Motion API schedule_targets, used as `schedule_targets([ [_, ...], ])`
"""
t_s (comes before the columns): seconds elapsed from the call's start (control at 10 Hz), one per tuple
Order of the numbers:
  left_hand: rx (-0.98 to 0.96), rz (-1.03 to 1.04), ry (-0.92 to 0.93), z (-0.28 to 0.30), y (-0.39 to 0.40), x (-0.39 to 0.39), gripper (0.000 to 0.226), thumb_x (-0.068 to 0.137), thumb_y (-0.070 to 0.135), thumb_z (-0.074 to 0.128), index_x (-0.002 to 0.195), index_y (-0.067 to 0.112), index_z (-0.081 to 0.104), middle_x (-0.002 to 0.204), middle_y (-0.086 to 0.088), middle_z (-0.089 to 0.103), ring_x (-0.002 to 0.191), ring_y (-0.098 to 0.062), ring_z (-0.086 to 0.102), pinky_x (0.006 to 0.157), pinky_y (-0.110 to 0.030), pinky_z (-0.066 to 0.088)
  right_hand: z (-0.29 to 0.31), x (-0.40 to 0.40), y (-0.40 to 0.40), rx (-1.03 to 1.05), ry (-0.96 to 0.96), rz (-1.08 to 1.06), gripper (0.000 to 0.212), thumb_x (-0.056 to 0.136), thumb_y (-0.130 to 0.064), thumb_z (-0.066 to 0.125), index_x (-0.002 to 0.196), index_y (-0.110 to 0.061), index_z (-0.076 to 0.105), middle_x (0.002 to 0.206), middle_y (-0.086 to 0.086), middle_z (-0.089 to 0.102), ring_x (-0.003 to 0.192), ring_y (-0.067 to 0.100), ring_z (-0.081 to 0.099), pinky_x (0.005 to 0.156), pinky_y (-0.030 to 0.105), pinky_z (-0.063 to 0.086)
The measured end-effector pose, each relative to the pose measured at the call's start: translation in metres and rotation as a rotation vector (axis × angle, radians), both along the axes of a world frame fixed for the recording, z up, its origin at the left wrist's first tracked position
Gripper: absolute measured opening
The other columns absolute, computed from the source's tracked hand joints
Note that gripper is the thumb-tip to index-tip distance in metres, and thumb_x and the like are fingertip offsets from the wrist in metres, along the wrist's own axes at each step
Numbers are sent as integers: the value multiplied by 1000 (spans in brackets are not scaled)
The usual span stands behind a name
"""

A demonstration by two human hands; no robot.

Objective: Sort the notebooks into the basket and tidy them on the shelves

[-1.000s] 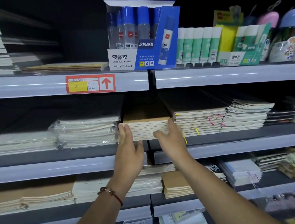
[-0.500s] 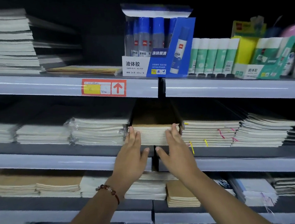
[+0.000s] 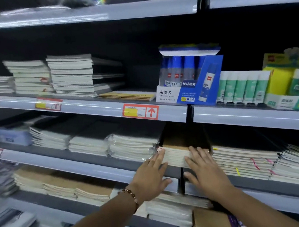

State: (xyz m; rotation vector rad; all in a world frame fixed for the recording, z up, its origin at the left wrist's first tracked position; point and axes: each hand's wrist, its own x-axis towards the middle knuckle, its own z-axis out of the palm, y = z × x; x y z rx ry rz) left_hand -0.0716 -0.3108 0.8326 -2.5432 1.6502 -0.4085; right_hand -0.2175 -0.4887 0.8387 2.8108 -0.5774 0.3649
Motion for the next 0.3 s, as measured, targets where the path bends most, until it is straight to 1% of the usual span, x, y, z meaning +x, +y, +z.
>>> schedule_targets([
  [0.1, -51, -82, 153, 15, 23, 1, 62, 104, 54, 27, 158, 25, 19, 168, -2, -2, 152, -22, 13, 121, -38, 19, 9, 0, 13, 17, -22, -26, 54, 94, -54, 37, 134, -26, 61, 161, 10, 28, 147, 32, 31, 121, 39, 17],
  [0.2, -177, -132, 235, 25, 71, 14, 52, 102, 49, 36, 151, 33, 34, 154, 5, 43, 137, -17, 41, 112, -33, 35, 19, 5, 27, 135, 8, -82, 47, 98, -45, 48, 143, -33, 48, 167, 4, 4, 153, 26, 11, 122, 39, 16],
  [0.3, -249, -105, 201, 39, 135, 43, 34, 100, 49, 36, 110, 29, 61, 110, 9, 67, 100, -17, 59, 79, -31, 46, 22, 6, 46, 230, -77, -136, 35, 95, -44, 53, 127, -35, 60, 150, -2, 43, 130, 16, 50, 103, 33, 43],
])
